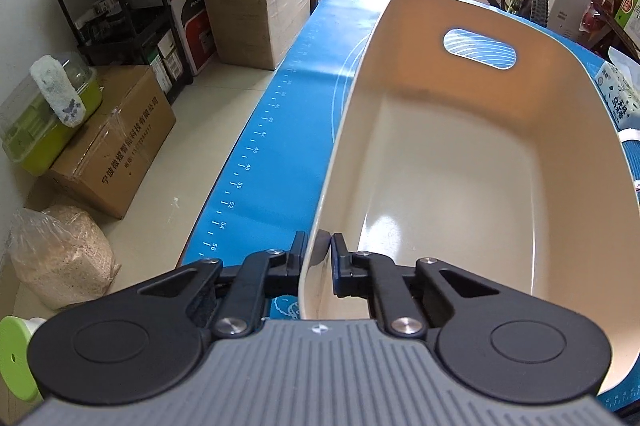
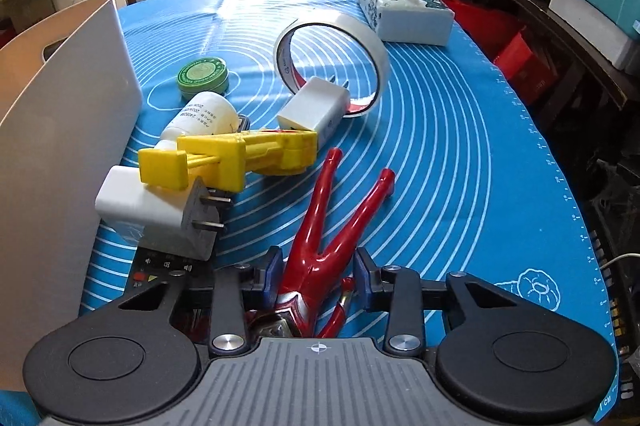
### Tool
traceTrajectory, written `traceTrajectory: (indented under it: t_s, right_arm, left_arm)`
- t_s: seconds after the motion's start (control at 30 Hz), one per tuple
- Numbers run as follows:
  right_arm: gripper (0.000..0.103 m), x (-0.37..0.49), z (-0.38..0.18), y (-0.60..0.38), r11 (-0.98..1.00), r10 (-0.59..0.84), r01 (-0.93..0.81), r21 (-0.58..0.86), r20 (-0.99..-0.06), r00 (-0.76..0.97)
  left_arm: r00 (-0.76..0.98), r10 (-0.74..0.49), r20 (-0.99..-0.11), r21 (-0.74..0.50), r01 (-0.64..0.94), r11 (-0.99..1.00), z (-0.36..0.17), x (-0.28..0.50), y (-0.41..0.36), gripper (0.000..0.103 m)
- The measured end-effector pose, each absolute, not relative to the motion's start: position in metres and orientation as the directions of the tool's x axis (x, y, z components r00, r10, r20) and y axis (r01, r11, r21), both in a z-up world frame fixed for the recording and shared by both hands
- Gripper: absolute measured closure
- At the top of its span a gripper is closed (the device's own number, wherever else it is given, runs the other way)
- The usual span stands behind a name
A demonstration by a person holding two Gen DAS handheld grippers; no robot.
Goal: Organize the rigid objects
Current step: 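Grasp the beige basket rim with the left tool while the right tool grasps the red action figure, then lift the red action figure with the right tool and drop it into the basket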
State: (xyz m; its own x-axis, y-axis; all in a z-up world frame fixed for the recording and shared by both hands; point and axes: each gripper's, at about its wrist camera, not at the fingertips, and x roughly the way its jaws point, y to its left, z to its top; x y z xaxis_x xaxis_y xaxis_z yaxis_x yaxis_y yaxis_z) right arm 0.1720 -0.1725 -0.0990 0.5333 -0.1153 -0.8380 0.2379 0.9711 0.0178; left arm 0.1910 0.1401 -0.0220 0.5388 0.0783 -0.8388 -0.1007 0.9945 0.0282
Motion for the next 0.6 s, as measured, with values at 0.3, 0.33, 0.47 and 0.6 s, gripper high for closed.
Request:
traceTrajectory:
  t_s: [0.3,0.33,0.47,0.6]
  right_arm:
    - [0.06,0.158,-0.077,-0.182,0.956,-0.162,0.293,0.025,-0.787,0.595]
    - [0.06,0.156,-0.074,-0.183,0.954,-0.166,0.298,0.028,-0.779,0.604]
    - [0.06,0.148,-0.055,-0.184,0.952,-0.171,0.302,0.047,-0.737,0.653]
    - [0.06,0.145,-0.025,-0.178,0.959,-0.16,0.276,0.07,-0.67,0.725]
  left_arm:
    - [0.544,0.073,-0.836,0.023,-0.098,0.995,-0.023,0.191,0.141,0.09]
    - [0.544,0.074,-0.836,0.024,-0.097,0.995,-0.023,0.19,0.141,0.09]
    - [0.546,0.075,-0.835,0.026,-0.098,0.995,-0.023,0.19,0.14,0.09]
    - [0.547,0.075,-0.834,0.025,-0.097,0.995,-0.023,0.19,0.14,0.09]
